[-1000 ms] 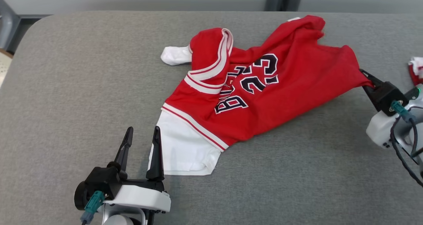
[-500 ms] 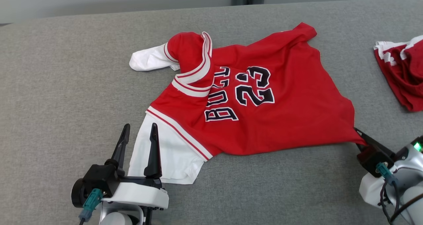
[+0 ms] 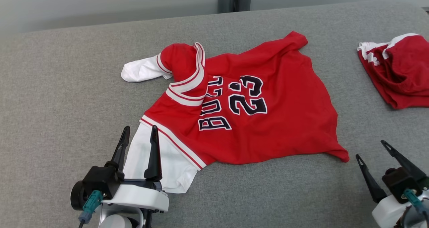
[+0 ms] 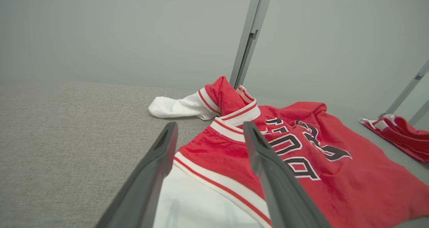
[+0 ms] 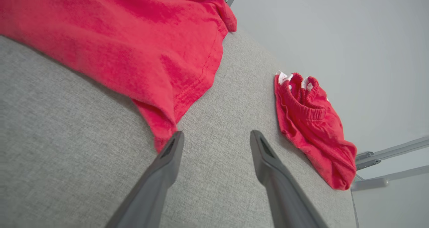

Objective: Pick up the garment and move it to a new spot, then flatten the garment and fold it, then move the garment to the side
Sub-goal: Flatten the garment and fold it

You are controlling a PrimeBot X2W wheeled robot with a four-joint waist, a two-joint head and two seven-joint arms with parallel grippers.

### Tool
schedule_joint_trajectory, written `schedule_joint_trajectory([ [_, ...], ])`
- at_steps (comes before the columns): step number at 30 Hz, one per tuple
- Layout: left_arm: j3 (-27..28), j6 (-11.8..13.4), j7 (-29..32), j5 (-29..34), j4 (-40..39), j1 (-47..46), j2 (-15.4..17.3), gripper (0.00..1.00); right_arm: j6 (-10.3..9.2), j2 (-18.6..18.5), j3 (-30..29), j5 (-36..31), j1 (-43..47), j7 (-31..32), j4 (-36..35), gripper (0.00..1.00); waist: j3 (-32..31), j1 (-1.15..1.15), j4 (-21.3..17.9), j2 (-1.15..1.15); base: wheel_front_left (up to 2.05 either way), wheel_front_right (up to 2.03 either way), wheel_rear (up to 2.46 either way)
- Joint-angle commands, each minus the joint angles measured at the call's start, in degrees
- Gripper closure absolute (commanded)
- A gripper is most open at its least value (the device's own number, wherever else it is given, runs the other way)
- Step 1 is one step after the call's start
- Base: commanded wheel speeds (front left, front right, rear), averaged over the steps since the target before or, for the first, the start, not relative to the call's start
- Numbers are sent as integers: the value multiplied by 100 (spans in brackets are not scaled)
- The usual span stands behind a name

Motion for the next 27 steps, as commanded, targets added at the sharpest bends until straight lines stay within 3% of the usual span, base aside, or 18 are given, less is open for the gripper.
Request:
schedule_joint_trajectory([
  [1, 10, -7, -7, 14, -4, -24, 22, 0, -1, 7, -104, 62, 88, 56, -152, 0, -42, 0, -26, 0, 0, 0, 0],
  [7, -25, 6, -7, -10, -12, 35, 23, 0, -1, 195, -748, 425, 325, 309, -847, 0, -134, 0, -24, 0, 0, 0, 0],
  [11, -65, -44, -7, -37, 21, -19, 23, 0, -1, 320, -832, 845, 85, 458, -838, 0, -154, 0, 88, 0, 0, 0, 0],
  [19, -123, -37, -7, -54, 49, -76, 21, 0, -1, 221, -376, 1802, -1143, 832, 670, 0, -99, 0, 447, 0, 0, 0, 0],
  [21, -139, -33, -7, -51, 49, -88, 22, 0, -1, 137, -51, 2126, -1610, 1123, 1358, 0, -74, 0, 587, 0, 0, 0, 0],
  [27, -190, -13, -7, -101, 57, -59, 23, 0, -1, -56, 787, 2944, -2243, 1902, 2390, 0, -78, 0, 793, 0, 0, 0, 0],
])
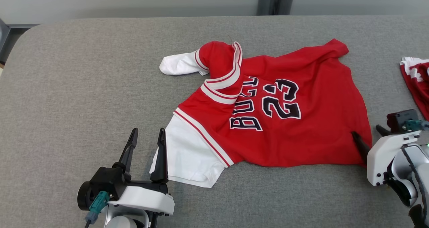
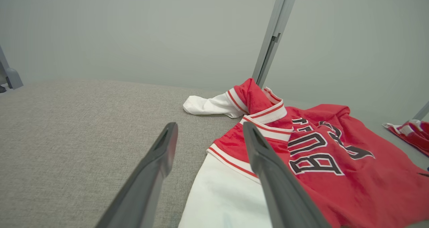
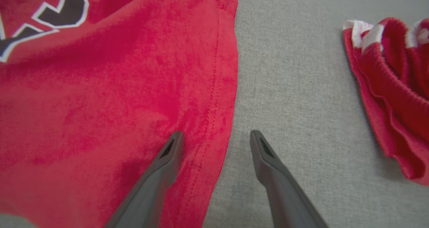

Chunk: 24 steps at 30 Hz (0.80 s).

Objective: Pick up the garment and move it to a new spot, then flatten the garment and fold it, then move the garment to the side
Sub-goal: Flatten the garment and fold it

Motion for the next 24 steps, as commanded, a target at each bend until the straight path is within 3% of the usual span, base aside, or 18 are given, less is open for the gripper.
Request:
schedule_joint_trajectory([
  [1, -5, 27, -7, -45, -2, -46, 21, 0, -1, -125, 220, 136, -128, 202, 175, 0, -14, 0, 57, 0, 0, 0, 0],
  [5, -22, 42, -7, -50, -16, -25, 22, 0, 1, -129, 635, 530, -247, 382, 343, 0, -37, 0, 109, 0, 0, 0, 0],
  [6, -26, 37, -7, -53, -19, -16, 22, 0, 3, -153, 766, 637, -289, 408, 355, 25, -43, 0, 120, 0, 0, 0, 0],
  [7, -27, 39, -7, -57, -25, -9, 21, 0, 6, -189, 862, 736, -337, 412, 365, 56, -45, 0, 128, 0, 0, 0, 0],
  [9, -30, 47, -7, -65, -36, 4, 22, 0, 4, -282, 1025, 882, -432, 390, 416, 79, -42, 0, 143, 0, 0, 0, 0],
  [10, -31, 52, -7, -66, -44, 4, 21, 0, 1, -344, 1079, 918, -496, 361, 460, 100, -34, 0, 150, 0, 0, 0, 0],
  [18, -55, 73, -7, -60, -104, -90, 21, 0, -1, -762, 850, 746, -1263, -124, 1135, 100, 116, 0, 213, 0, 0, 0, 0],
  [23, -97, 80, -7, -53, -71, -144, 21, 0, -1, -736, 685, 535, -1738, -355, 1676, 100, 200, 0, 198, 0, 0, 0, 0],
  [24, -107, 77, -7, -51, -61, -154, 21, 0, -1, -711, 673, 503, -1808, -379, 1791, 66, 212, 0, 188, 0, 0, 0, 0],
])
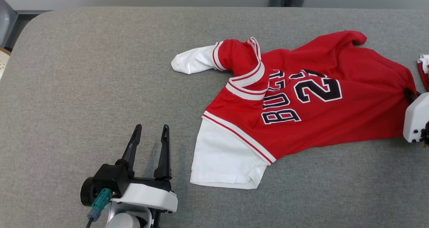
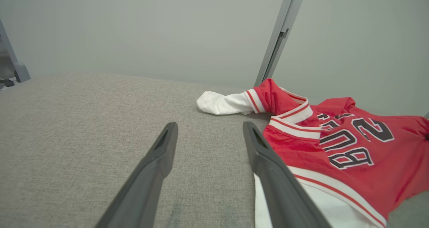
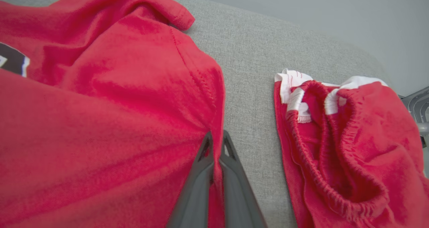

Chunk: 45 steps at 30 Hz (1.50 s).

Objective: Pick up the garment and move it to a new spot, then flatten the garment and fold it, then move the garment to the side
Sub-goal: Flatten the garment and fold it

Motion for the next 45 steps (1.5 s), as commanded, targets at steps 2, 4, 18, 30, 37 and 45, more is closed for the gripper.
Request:
schedule_joint_trajectory([
  [2, -10, 24, -7, -1, 18, -100, 20, 0, -1, 9, -52, -85, -134, -152, 162, 0, 15, 0, -37, 0, 0, 0, 0],
  [4, -16, 30, -7, 4, 29, -120, 21, 0, -1, 69, -52, -111, -167, -313, 283, 0, 7, 0, -89, 0, 0, 0, 0],
  [18, 81, 16, -7, 90, -6, -22, 22, 0, -1, 263, 158, 504, 1078, -1609, -281, 0, -96, 0, -570, 0, 0, 0, 0],
  [30, 127, -40, -7, 95, 69, 37, 22, 0, -1, 461, -353, 414, 2044, -2087, -841, 0, -210, 0, -637, 0, 0, 0, 0],
  [37, 204, -61, -7, 73, 10, 132, 20, 0, -1, 615, -1425, -147, 2473, -2321, -1648, 0, -464, 0, -651, 0, 0, 0, 0],
  [45, 230, -146, -7, 81, -18, 375, 22, 0, -1, 1453, -2313, -1002, 3256, -2338, -3353, 0, -892, 0, -682, 0, 0, 0, 0],
])
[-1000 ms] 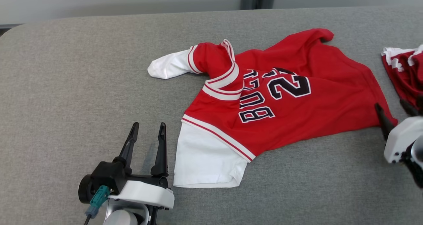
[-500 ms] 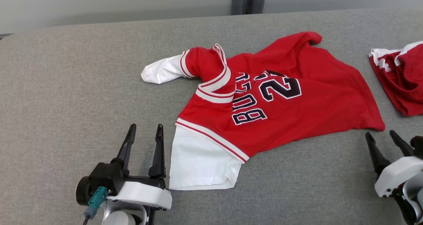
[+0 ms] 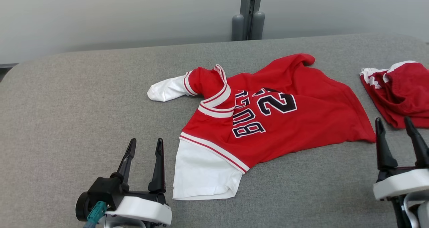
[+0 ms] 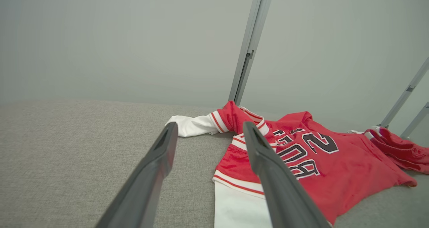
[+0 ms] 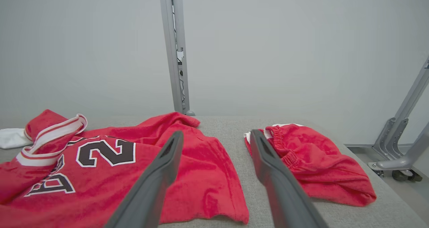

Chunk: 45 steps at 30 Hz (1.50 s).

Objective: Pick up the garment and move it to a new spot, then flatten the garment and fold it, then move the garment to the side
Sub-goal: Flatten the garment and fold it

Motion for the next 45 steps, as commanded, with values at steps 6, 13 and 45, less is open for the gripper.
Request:
schedule_joint_trajectory([
  [6, 68, -27, -6, -19, -69, 305, 25, 0, -1, 640, -200, -338, 635, 233, -919, 0, -355, 0, -16, 0, 0, 0, 0],
  [13, 208, 87, -6, -108, -196, 714, 22, 0, -1, 912, -77, -366, 930, 431, -1349, 0, -514, 0, -39, 0, 0, 0, 0],
  [45, -593, -191, 1049, -24, 1233, 544, 28, 0, -1, 1000, 93, -469, 1045, 637, -1195, 0, -733, 0, 40, 0, 0, 0, 0],
])
